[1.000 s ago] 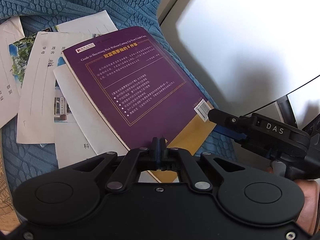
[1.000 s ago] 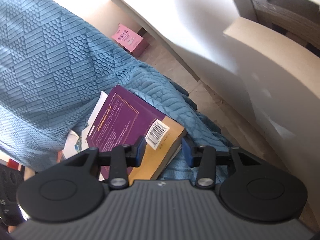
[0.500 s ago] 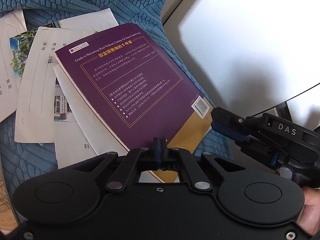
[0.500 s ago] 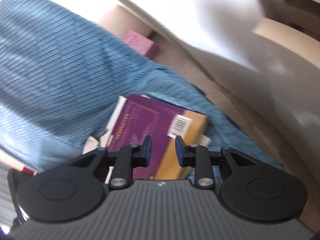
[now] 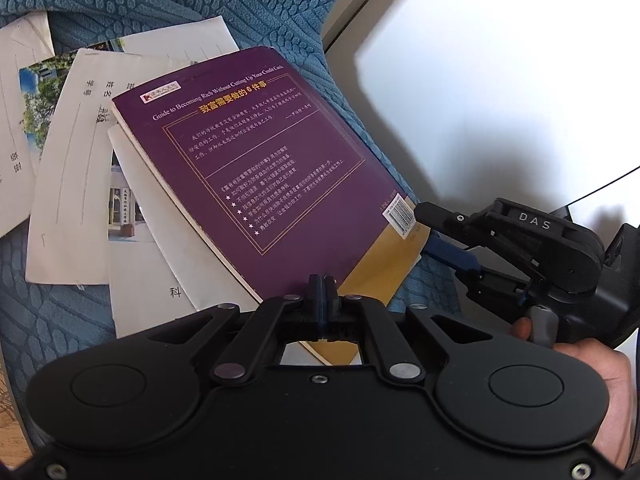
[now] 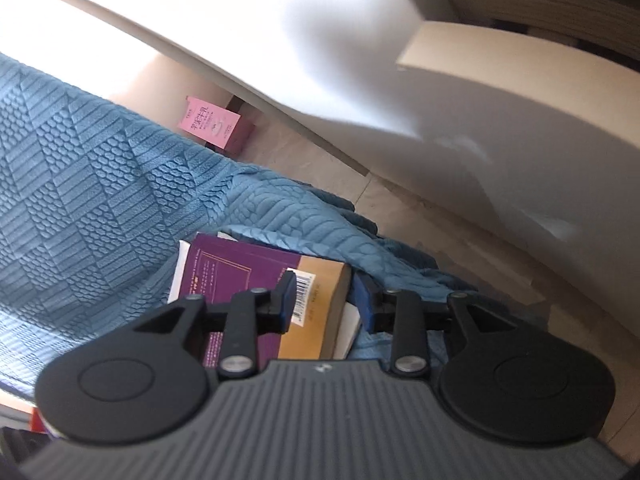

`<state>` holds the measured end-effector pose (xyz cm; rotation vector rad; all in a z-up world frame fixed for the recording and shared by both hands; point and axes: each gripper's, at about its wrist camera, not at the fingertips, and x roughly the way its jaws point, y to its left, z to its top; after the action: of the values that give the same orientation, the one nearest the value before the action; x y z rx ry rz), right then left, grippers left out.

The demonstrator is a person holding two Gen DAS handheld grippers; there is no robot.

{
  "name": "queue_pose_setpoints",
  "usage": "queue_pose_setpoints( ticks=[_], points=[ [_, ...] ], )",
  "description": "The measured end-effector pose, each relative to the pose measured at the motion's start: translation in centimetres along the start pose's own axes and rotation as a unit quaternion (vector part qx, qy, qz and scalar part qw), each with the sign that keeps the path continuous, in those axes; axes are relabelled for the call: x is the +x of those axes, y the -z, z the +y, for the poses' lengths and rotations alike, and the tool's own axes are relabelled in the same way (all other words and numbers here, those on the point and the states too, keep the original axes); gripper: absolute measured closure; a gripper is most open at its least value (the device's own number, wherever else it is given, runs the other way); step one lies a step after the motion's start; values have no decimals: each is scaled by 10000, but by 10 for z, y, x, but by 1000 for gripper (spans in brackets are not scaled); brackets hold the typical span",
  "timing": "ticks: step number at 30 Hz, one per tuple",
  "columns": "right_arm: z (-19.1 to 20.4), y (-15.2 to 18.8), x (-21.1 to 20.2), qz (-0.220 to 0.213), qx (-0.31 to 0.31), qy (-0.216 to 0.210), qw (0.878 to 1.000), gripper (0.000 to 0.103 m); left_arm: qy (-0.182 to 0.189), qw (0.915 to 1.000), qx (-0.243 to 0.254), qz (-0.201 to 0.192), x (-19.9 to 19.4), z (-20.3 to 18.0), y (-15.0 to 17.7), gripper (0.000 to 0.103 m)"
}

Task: Organize objects
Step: 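Close the left gripper on the purple book's edge while the right gripper grips its spine, then lift the purple book with both grippers, tipping it onto its edge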

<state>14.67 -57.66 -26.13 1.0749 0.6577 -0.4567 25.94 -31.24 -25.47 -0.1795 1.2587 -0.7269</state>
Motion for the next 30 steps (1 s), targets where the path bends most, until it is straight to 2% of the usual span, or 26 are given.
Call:
queue_pose_setpoints(
  ticks=[3, 4, 8, 12, 14, 16, 21, 23, 26, 28, 30],
  points=[
    [5, 0, 3, 22, -148, -192, 9997, 44, 31, 10000, -7, 16, 1, 0, -1, 100],
    [6, -1, 4, 41, -175, -239, 9996, 40, 19, 10000, 18, 15, 1, 0, -1, 100],
    [6, -4, 6, 52, -135, -391, 9991, 39, -21, 9999, 101, 6, 0, -4, 2, 100],
    [-2, -1, -4, -106, 74, -858, 9962, 40, 69, 10000, 46, 15, -2, 0, 1, 100],
    [0, 1, -11, -200, -16, -1117, 9935, 46, 178, 9998, -93, 50, -3, 7, 0, 100],
    [3, 1, -20, -268, -94, -1400, 9897, 47, 309, 9992, -238, 103, -4, 14, -2, 100],
    [7, -1, -24, -227, -146, -2165, 9759, 49, 390, 9987, -322, 90, -7, 21, -3, 100],
    [11, -3, -20, -133, -413, -2332, 9715, 49, 347, 9990, -283, 75, -8, 21, -3, 100],
    [10, -12, -6, 105, -363, -2772, 9601, 49, 361, 9988, -334, 72, -9, 22, -3, 100],
    [17, -12, -7, 144, -813, -2984, 9509, 49, 382, 9986, -366, 73, -10, 24, -3, 100],
    [28, -11, -11, 143, -1254, -3001, 9455, 50, 386, 9987, -338, 68, -11, 24, -3, 100]
  ],
)
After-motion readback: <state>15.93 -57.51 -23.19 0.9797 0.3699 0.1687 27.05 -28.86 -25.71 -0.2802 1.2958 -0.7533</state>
